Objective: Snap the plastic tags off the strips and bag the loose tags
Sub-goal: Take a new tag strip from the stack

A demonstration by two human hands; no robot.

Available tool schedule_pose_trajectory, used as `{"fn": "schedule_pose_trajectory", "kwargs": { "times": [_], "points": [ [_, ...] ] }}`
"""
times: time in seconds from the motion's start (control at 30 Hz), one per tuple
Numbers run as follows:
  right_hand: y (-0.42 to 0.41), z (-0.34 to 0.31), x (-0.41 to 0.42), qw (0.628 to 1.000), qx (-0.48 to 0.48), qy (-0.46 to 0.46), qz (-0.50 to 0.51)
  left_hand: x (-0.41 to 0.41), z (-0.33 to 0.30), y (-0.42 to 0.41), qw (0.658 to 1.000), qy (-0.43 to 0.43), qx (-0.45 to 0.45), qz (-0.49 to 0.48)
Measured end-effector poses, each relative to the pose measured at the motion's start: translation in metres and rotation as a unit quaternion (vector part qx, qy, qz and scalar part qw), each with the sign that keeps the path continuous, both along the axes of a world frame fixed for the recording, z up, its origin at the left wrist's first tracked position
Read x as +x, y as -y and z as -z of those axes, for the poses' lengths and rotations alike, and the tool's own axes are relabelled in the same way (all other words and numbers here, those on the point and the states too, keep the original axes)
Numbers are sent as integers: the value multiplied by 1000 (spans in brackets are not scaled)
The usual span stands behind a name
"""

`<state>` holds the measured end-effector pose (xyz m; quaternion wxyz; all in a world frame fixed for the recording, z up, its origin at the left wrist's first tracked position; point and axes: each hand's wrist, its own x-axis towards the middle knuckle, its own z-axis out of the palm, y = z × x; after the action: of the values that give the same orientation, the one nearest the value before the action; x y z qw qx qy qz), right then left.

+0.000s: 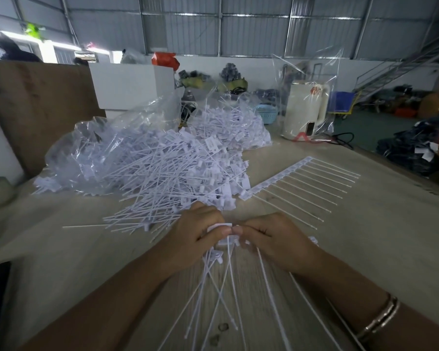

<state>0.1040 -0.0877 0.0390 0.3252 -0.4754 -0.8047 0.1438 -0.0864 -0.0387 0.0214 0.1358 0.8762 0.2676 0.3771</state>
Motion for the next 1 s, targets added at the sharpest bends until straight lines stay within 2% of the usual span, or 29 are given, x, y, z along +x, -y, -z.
{"fn": "schedule_pose_trajectory", "kwargs": {
  "times": [0.13,0.2,0.27,0.3,0.33,0.43,0.5,0.57,0.77,0.9,1.0],
  "points": [
    [0,-3,-1,994,-73,-83,-22,1,-6,-1,1000,-8,20,11],
    [1,-10,-2,975,-112,-191,-12,1,-9,-1,1000,8,11,10],
    [0,-19,9,930,-126,-342,48,-5,-9,-1,1000,20,-6,20],
    [0,-22,19,918,-114,-372,77,-10,-9,0,999,26,-15,23],
    [0,-22,28,927,-96,-349,101,-15,-9,0,999,26,-12,18],
    [-1,-14,31,983,-46,-138,115,-21,-11,-3,994,-40,46,-92],
    [-2,-6,16,996,-5,-23,85,-17,-11,-2,974,-114,92,-175],
    [-2,-1,2,996,39,50,64,-13,-10,0,968,-125,103,-190],
    [1,4,-15,989,110,92,21,8,-7,10,994,-59,15,-94],
    [-3,0,-4,999,27,25,-10,9,-4,7,995,-42,-2,-91],
    [-5,1,10,996,19,83,33,3,-4,3,994,-34,-17,-102]
  ]
}}
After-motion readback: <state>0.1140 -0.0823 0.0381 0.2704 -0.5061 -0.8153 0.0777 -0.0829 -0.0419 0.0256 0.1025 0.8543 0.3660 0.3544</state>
